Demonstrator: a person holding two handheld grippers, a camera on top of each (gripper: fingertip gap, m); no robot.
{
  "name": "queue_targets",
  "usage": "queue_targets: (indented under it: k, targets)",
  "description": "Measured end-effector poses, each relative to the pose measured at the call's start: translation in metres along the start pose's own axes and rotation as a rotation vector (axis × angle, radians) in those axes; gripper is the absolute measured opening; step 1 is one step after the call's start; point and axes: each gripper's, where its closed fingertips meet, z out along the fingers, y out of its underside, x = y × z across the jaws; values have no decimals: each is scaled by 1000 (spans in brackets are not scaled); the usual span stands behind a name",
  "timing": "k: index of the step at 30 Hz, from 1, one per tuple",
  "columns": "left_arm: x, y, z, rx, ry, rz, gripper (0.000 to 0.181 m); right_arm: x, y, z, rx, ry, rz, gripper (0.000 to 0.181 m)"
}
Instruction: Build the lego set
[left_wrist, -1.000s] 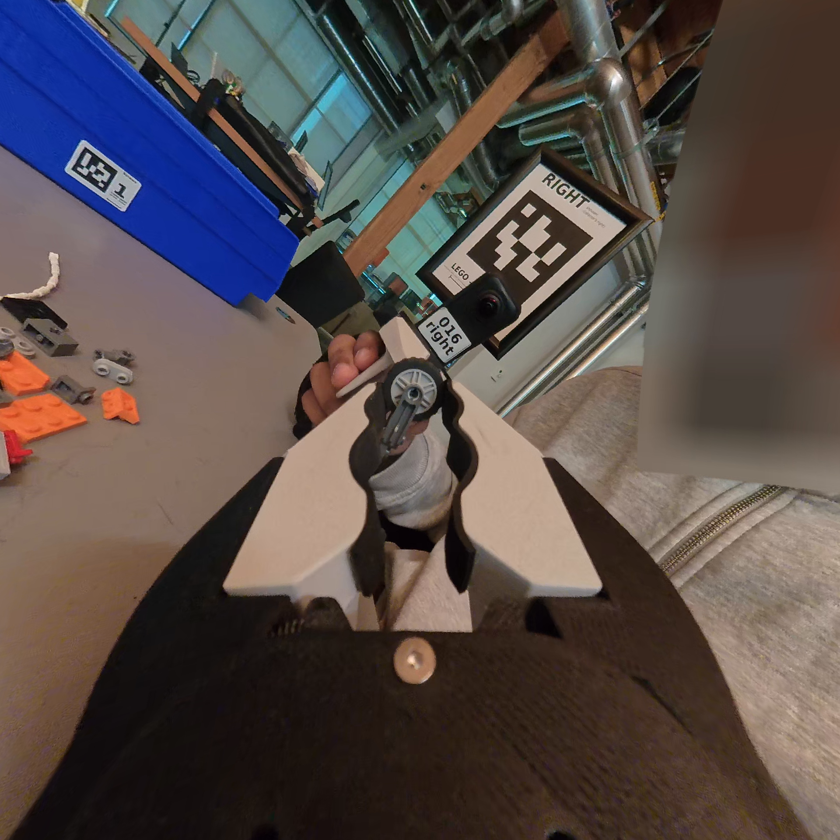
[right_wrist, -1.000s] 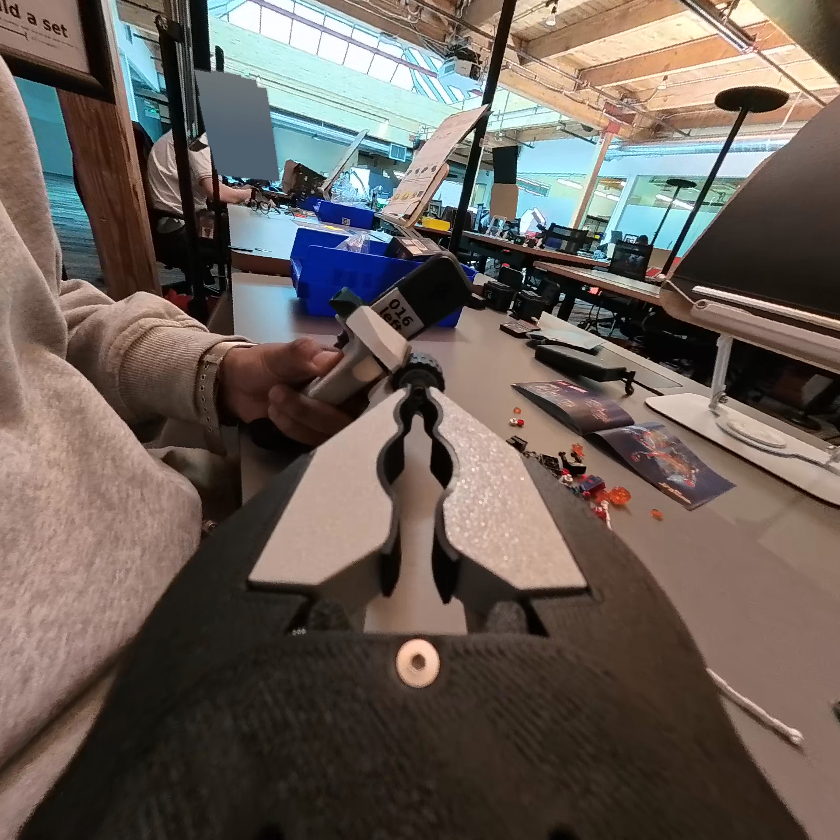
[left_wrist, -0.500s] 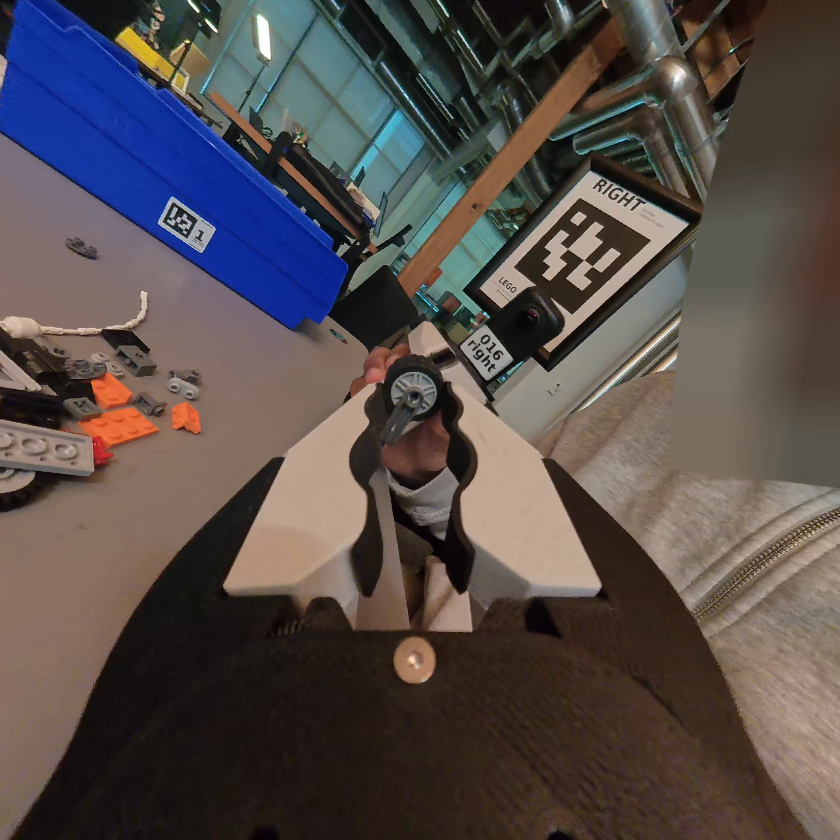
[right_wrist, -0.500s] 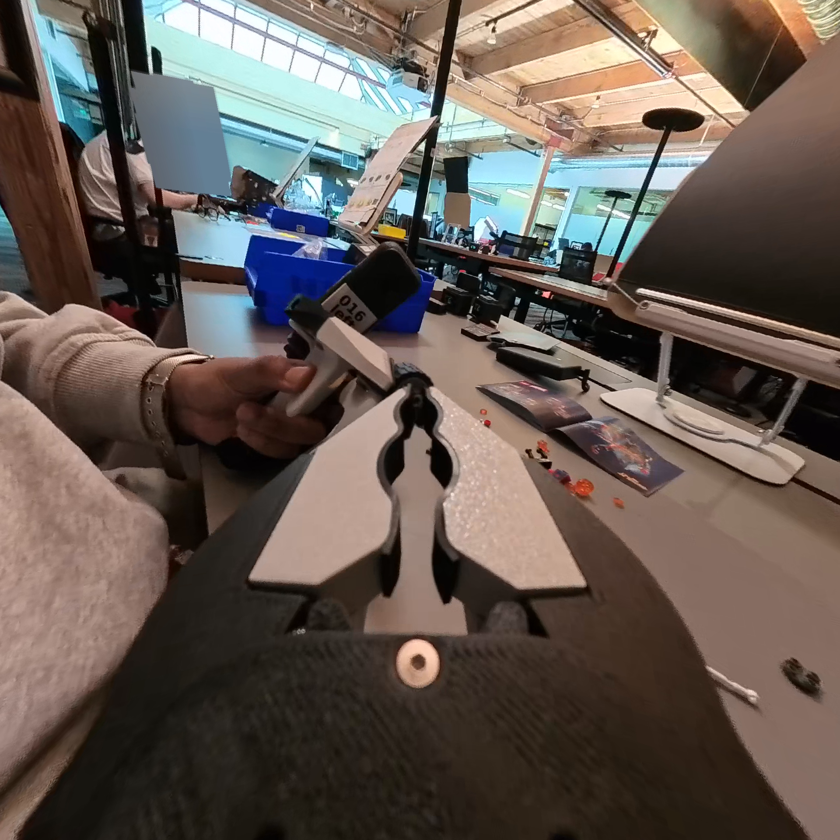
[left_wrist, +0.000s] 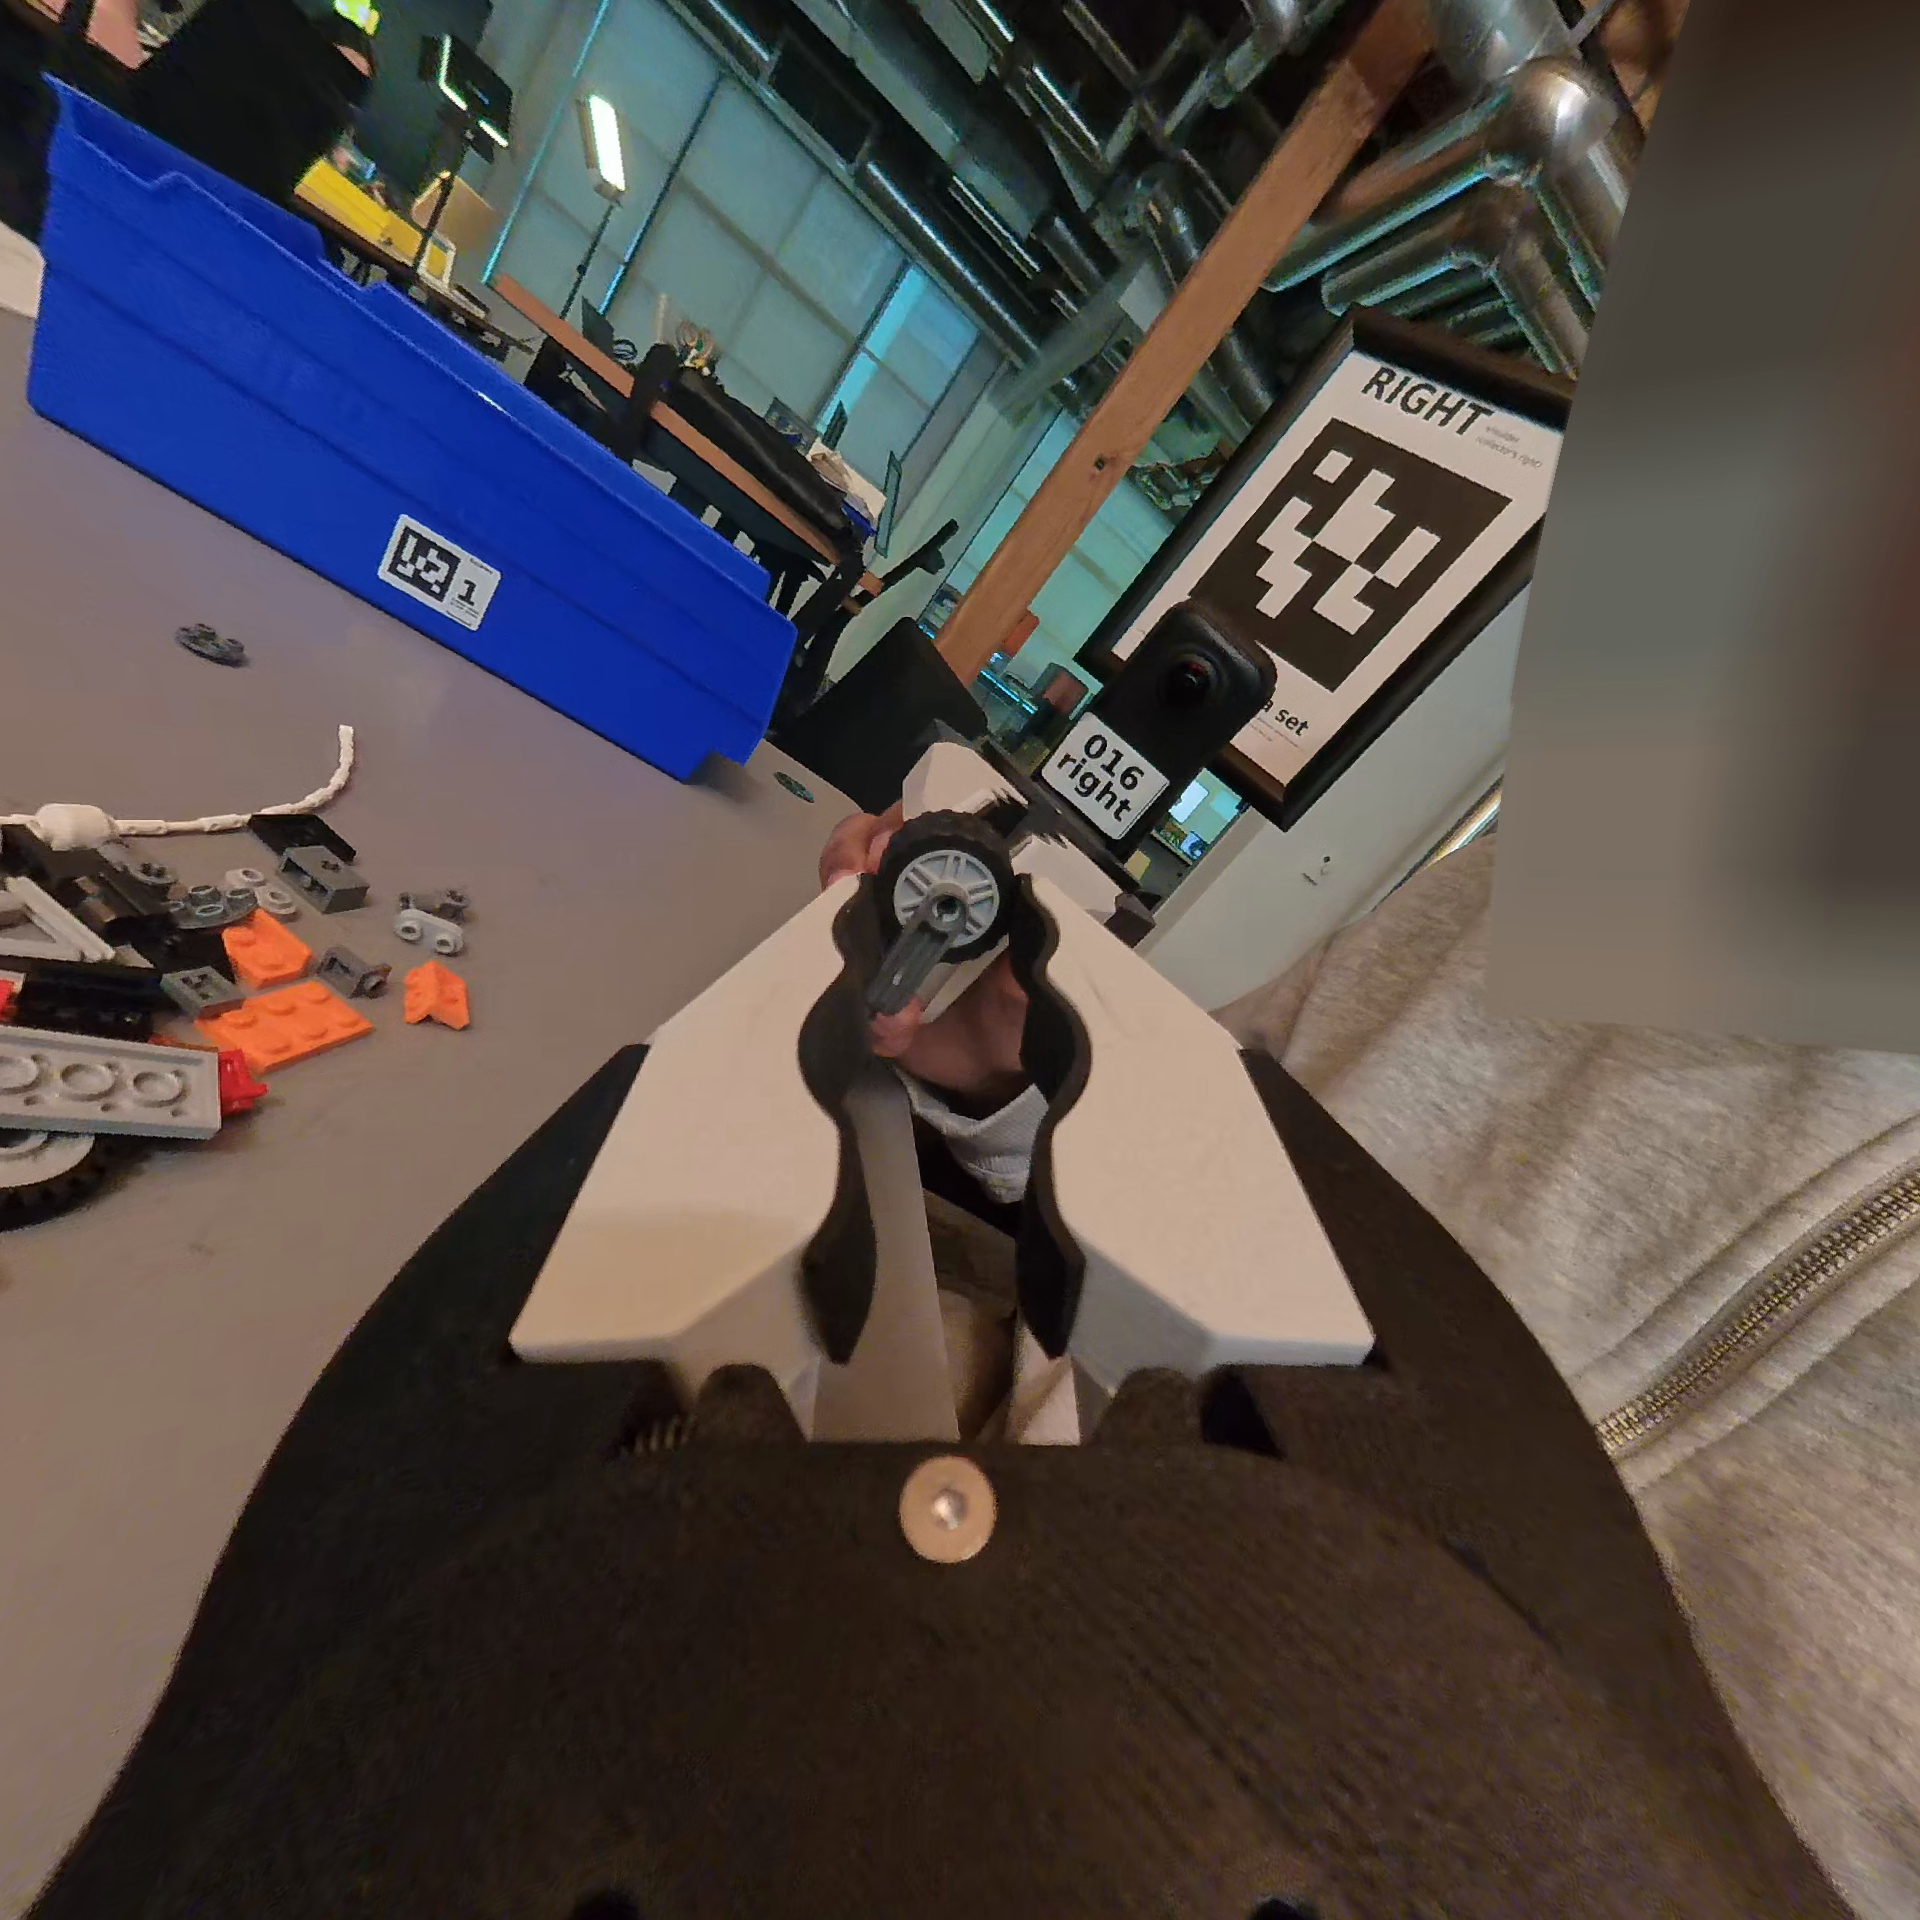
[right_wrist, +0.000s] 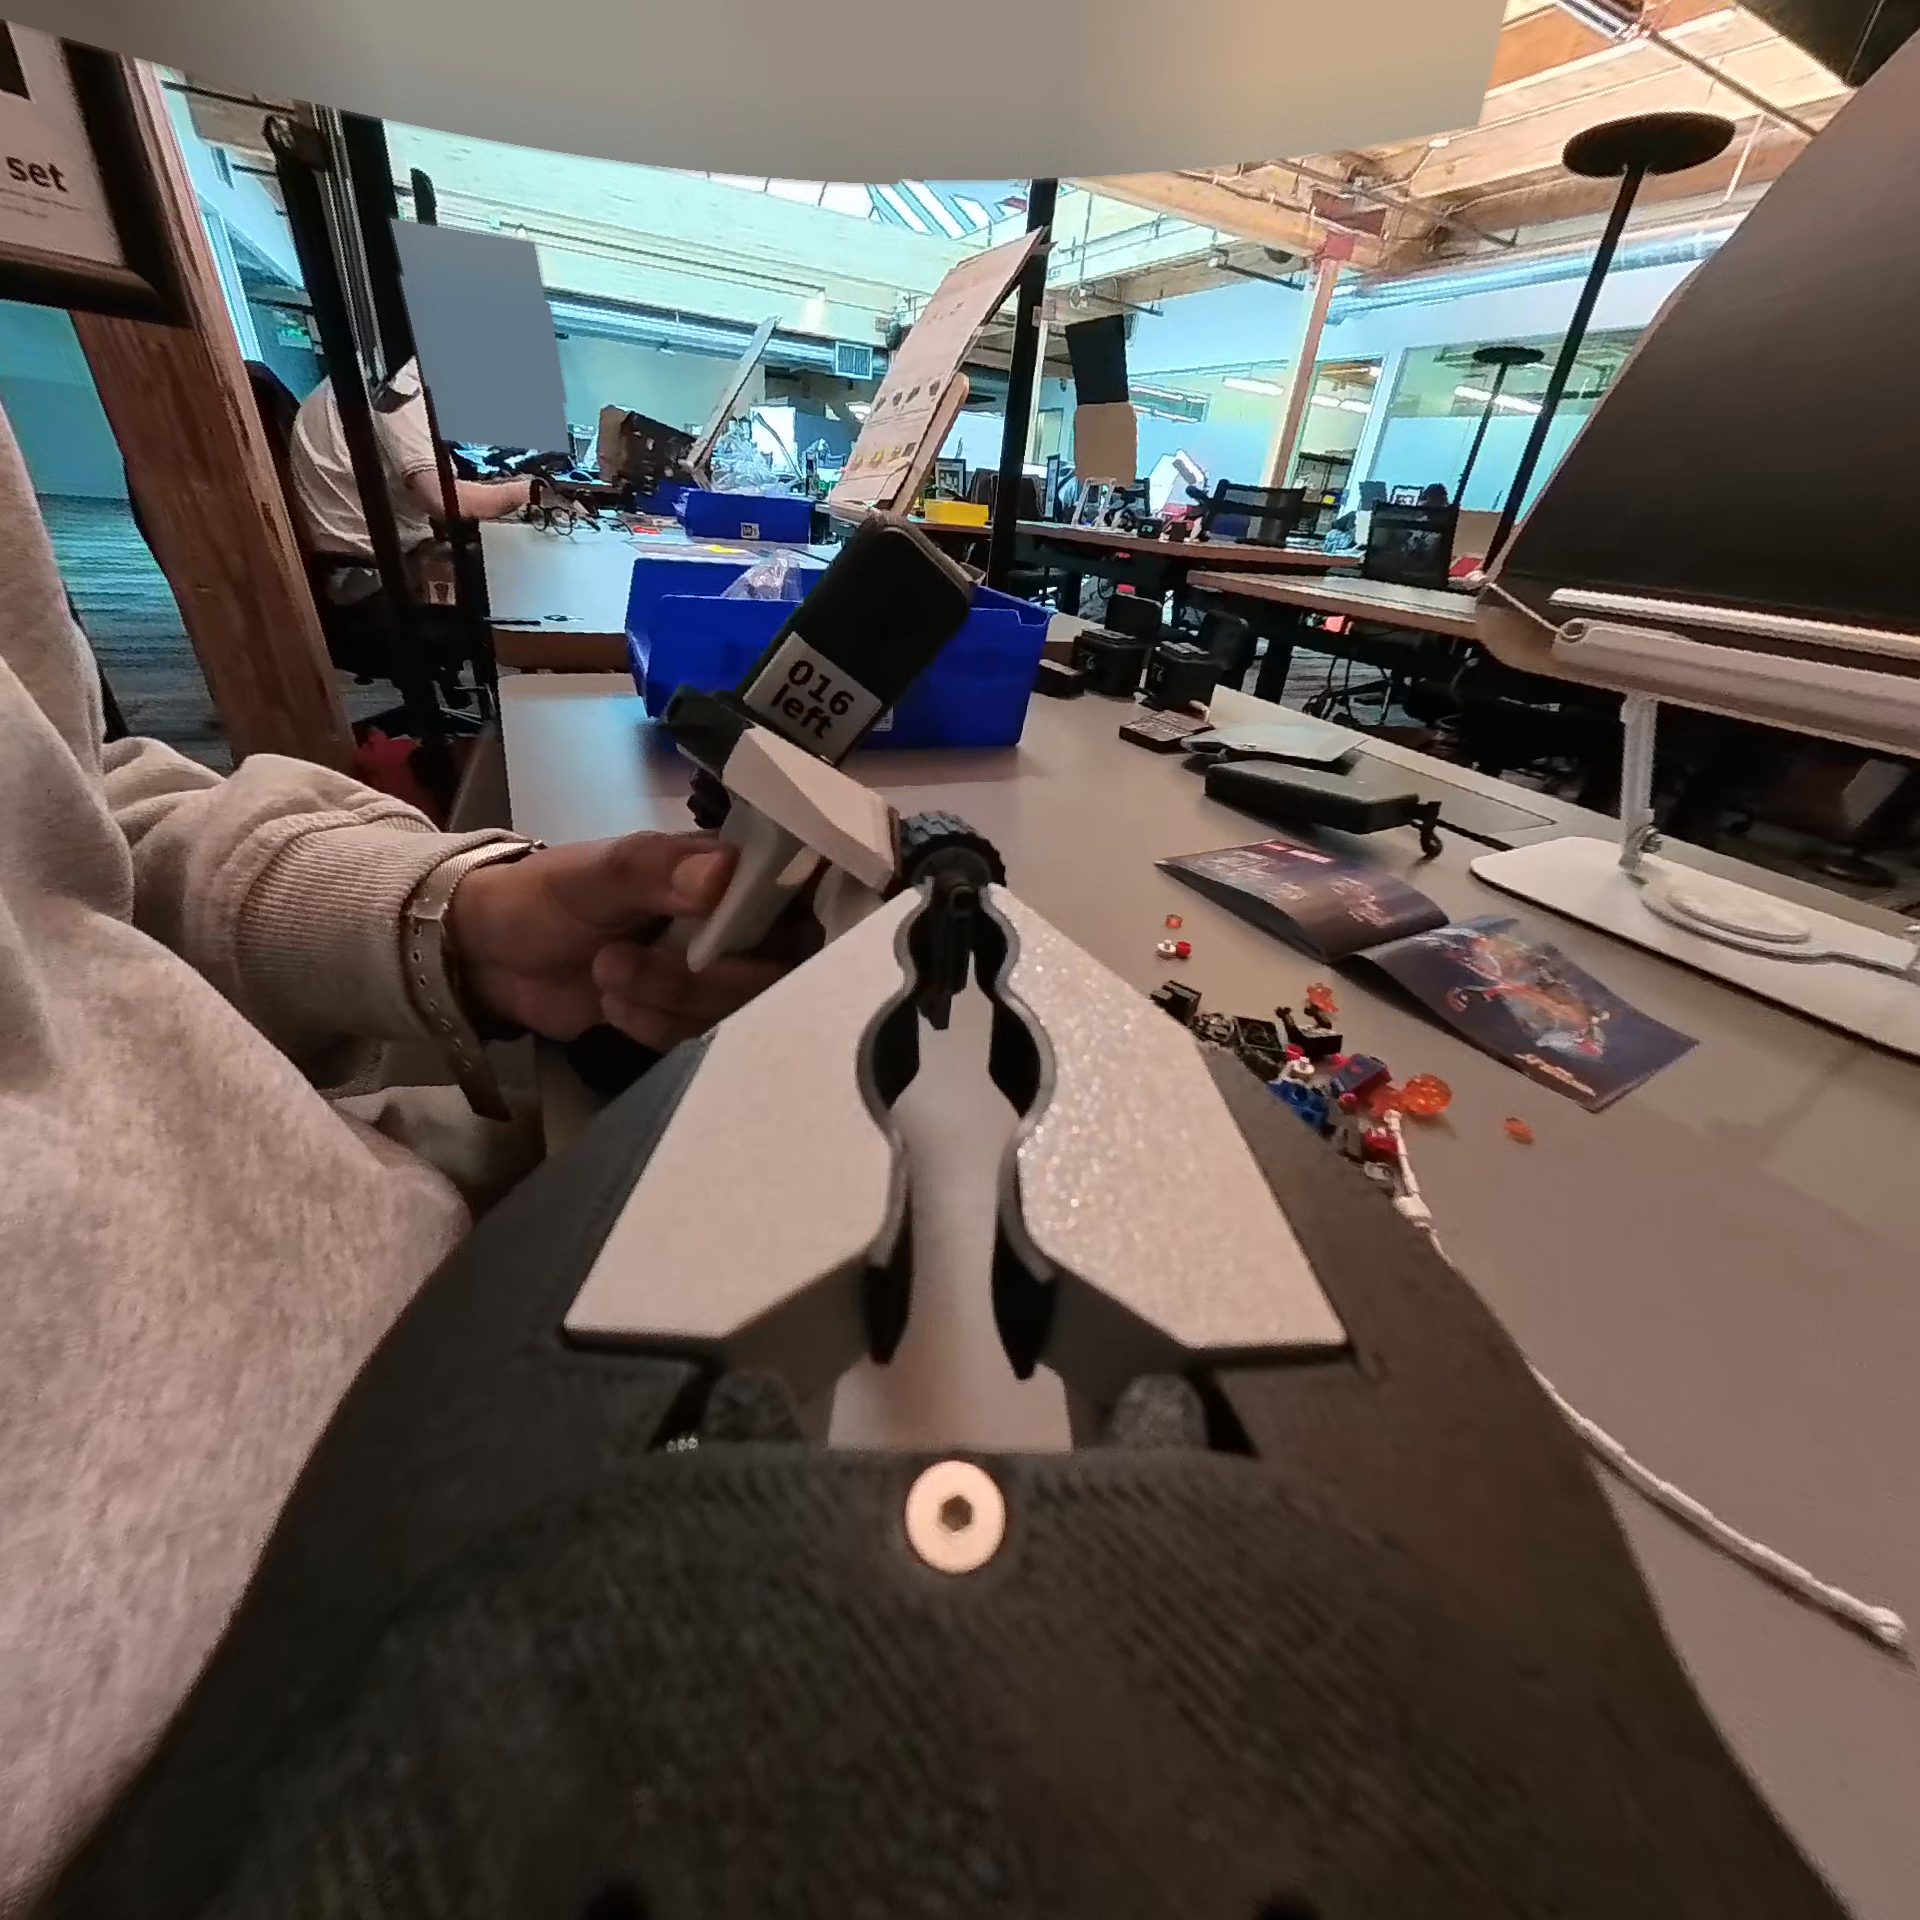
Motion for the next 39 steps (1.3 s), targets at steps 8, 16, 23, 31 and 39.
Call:
queue_targets:
  k: [8, 16, 23, 31, 39]
  targets:
    - [2, 0, 0, 2, 5, 10, 23, -1, -1, -1, 10, -20, 28, 4]
    - [2, -1, 0, 5, 11, 9, 23, -1, -3, -2, 20, -42, 59, 2]
    - [3, -1, -1, 3, 13, 12, 23, -1, -3, -2, 19, -48, 76, 2]
    - [3, 2, 0, -26, -29, 81, 23, -1, -1, -3, 5, -63, 87, 3]
    - [4, 5, 0, -69, -104, 201, 24, -3, 0, -3, -13, -119, 201, 1]
